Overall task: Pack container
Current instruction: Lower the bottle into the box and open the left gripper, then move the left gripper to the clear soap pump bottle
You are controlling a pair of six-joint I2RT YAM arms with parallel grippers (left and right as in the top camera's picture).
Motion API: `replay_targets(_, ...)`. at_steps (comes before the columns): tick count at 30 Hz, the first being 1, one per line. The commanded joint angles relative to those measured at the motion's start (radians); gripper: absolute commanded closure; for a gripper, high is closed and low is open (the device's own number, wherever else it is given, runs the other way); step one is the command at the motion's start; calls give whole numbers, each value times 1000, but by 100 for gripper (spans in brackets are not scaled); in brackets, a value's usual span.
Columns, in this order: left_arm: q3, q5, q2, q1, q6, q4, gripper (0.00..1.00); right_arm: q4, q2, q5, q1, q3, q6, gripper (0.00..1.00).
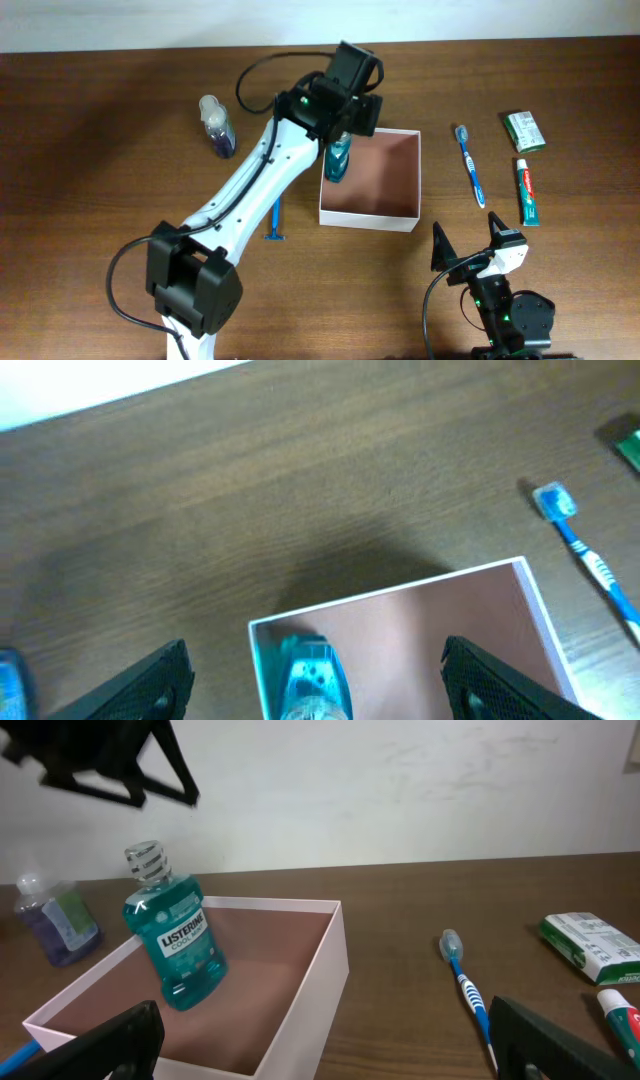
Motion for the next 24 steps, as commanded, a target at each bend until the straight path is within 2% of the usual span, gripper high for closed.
replay_targets(1,106,-15,-13,-1,25,-45,16,-6,-9,2,10,-5,-7,2)
replay_targets(4,188,-15,-30,1,25,-104,13,-6,-9,2,10,-5,-8,2)
replay_targets(5,214,-17,-40,2,24,-124,5,-6,-9,2,10,-5,-7,2)
replay_targets(7,257,-31,-65,11,24,-160,1,-6,-9,2,10,-5,-7,2)
replay_targets(18,312,-34,-288,180,24,-332,1,-6,-9,2,10,-5,-7,2)
replay_targets(24,312,-34,-319,281,24,-447,1,-6,-9,2,10,-5,-8,1)
